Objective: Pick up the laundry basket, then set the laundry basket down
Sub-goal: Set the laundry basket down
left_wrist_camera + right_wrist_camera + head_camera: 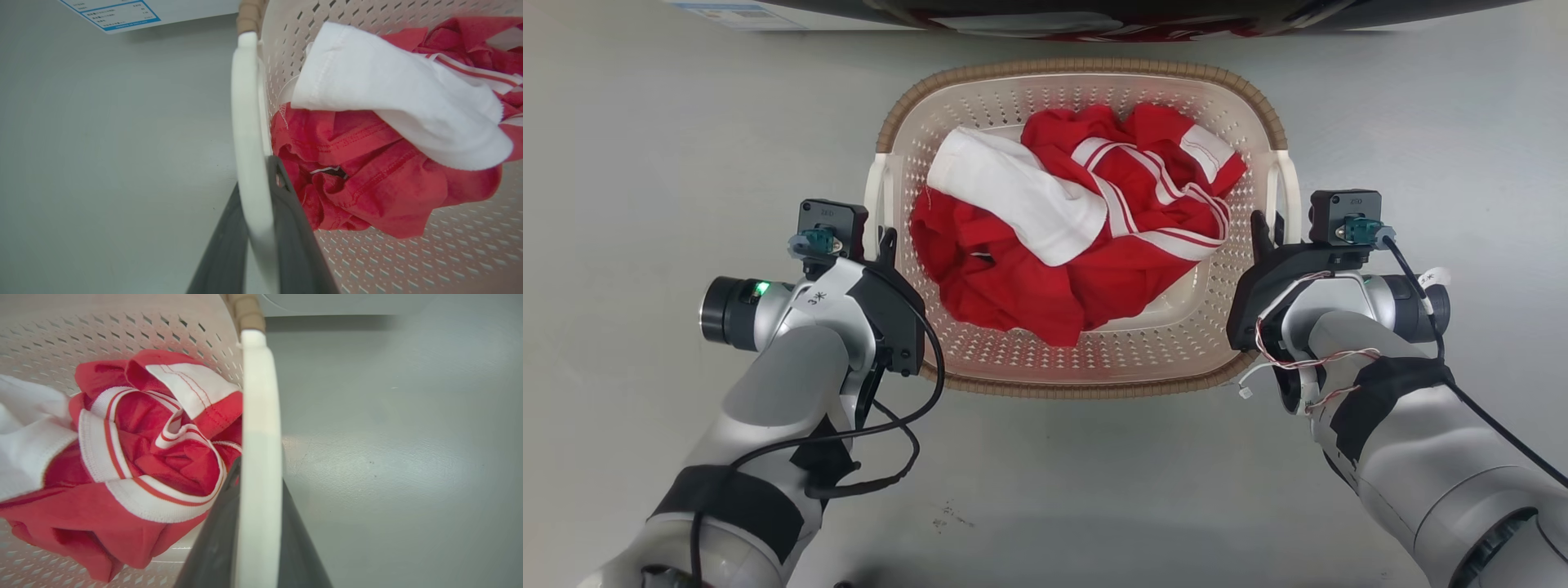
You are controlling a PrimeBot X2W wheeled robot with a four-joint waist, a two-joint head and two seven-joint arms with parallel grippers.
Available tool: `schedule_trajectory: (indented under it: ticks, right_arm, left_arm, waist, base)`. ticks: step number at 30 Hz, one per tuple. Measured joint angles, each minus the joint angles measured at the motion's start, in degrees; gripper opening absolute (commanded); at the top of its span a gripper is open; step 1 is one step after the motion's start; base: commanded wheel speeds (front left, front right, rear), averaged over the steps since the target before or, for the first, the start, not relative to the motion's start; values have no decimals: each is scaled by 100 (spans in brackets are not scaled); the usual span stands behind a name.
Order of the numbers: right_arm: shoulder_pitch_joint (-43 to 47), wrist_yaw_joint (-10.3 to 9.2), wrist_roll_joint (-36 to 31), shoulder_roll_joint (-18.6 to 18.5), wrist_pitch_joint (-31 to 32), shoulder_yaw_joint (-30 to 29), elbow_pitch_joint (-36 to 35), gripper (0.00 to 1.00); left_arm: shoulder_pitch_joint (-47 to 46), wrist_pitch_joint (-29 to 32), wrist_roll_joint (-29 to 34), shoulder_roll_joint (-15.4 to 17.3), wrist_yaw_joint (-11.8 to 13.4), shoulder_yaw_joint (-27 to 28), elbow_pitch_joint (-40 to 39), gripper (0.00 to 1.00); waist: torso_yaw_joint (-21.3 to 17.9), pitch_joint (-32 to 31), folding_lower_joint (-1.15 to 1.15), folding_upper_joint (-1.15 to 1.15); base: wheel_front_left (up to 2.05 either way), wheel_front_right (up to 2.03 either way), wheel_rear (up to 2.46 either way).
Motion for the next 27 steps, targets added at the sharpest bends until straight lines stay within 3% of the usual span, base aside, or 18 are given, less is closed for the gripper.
schedule_trajectory:
  ticks: [1, 2, 3, 4, 5, 6, 8, 9, 27]
  right_arm:
    - [0, 0, 0, 0, -1, 3, 2, 29]
    - [1, 0, -1, -2, -19, 11, 10, 43]
    - [1, 0, -1, -3, -42, 14, 14, 69]
    - [1, 0, -1, -2, -42, 16, 15, 100]
    - [1, 0, -1, -1, -46, 20, 15, 100]
    - [-1, 1, -1, 7, -52, 23, 12, 100]
    - [-1, 2, -2, 29, -70, 30, 16, 100]
    - [-1, 2, -3, 30, -76, 32, 21, 100]
    - [-1, 18, -10, 30, -145, 42, 127, 100]
  left_arm:
    - [-18, -19, 0, -9, 0, 3, 12, 0]
    - [-38, -48, 0, -14, 0, 7, 18, 0]
    - [-53, -71, 0, -16, 1, 7, 19, 23]
    - [-55, -73, 0, -19, 1, 10, 27, 32]
    - [-52, -75, 0, -23, 3, 12, 48, 45]
    - [-52, -80, 0, -27, 4, 19, 58, 76]
    - [-52, -81, -1, -45, 5, 27, 77, 84]
    - [-52, -81, -2, -54, 8, 33, 89, 99]
    - [23, -349, -53, -37, 53, 152, 214, 100]
  waist:
    - [2, -2, 0, 0]
    - [5, -5, 0, 0]
    - [7, -10, 0, 0]
    - [9, -15, 0, 0]
    - [11, -21, 0, 0]
    - [13, -29, 0, 0]
    - [14, -45, 0, 0]
    - [15, -55, 0, 0]
    - [2, -426, 0, 0]
  base:
    - [0, 0, 0]
    - [0, 0, 0]
    - [0, 0, 0]
    - [0, 0, 0]
    - [0, 0, 0]
    - [0, 0, 0]
    - [0, 0, 0]
    - [0, 0, 0]
    - [0, 0, 0]
